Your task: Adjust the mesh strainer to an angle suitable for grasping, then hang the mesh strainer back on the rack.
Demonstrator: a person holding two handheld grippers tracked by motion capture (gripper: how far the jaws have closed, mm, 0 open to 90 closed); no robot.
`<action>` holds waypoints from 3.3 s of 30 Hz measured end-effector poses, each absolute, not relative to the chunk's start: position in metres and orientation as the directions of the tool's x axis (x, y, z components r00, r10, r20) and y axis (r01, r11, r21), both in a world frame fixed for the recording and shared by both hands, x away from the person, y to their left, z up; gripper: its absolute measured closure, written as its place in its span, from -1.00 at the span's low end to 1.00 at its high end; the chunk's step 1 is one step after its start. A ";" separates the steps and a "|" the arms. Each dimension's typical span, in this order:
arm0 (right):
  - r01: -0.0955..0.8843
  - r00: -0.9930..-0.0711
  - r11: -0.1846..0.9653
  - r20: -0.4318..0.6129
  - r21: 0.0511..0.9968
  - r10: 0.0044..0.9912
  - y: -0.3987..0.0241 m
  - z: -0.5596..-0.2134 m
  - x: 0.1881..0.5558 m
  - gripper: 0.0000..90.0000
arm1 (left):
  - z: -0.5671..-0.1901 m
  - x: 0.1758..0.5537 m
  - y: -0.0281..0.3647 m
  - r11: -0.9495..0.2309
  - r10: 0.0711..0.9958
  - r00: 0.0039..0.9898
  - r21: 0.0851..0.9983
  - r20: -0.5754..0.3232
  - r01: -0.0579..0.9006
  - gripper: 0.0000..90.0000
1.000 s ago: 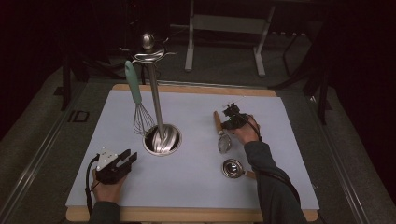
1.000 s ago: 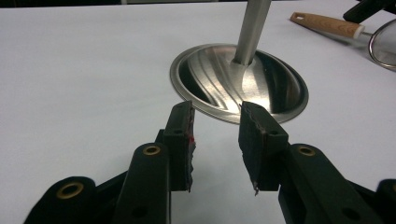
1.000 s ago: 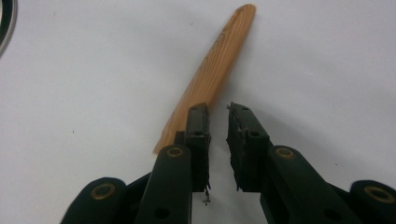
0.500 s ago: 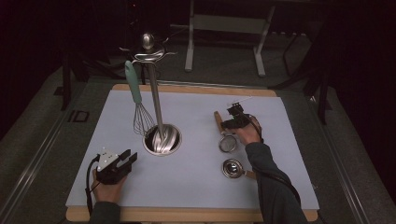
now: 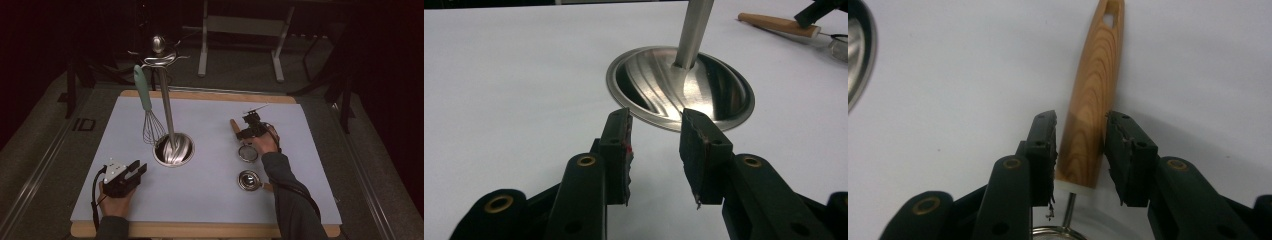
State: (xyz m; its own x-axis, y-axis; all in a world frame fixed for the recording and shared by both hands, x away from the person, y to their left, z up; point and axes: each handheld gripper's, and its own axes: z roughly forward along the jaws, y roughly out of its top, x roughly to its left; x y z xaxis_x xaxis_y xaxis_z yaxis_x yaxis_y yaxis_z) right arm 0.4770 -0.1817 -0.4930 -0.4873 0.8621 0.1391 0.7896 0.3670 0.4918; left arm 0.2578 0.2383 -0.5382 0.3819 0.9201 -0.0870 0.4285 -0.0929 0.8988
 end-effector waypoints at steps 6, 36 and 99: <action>0.785 -0.518 0.393 0.159 0.479 0.841 -0.174 -0.498 0.474 0.48 | -0.538 0.258 0.238 -0.092 0.920 0.382 0.899 -0.088 0.429 0.46; 0.785 -0.586 0.501 0.174 0.364 0.791 -0.146 -0.500 0.474 0.57 | -0.538 0.258 0.238 -0.095 0.919 0.385 0.898 -0.086 0.429 0.46; 0.286 -0.882 0.528 0.004 0.800 0.471 -0.133 -0.414 0.370 0.57 | -0.539 0.259 0.236 -0.117 0.921 0.383 0.887 -0.071 0.446 0.40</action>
State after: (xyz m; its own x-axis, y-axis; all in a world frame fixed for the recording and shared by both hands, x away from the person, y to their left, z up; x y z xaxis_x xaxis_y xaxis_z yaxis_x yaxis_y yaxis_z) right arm 0.3702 -0.1331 -0.4140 -0.8820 0.4712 0.0038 0.2856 0.5282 0.7997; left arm 0.2594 0.2358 -0.5387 0.3830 0.9210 -0.0709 0.4459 -0.1171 0.8874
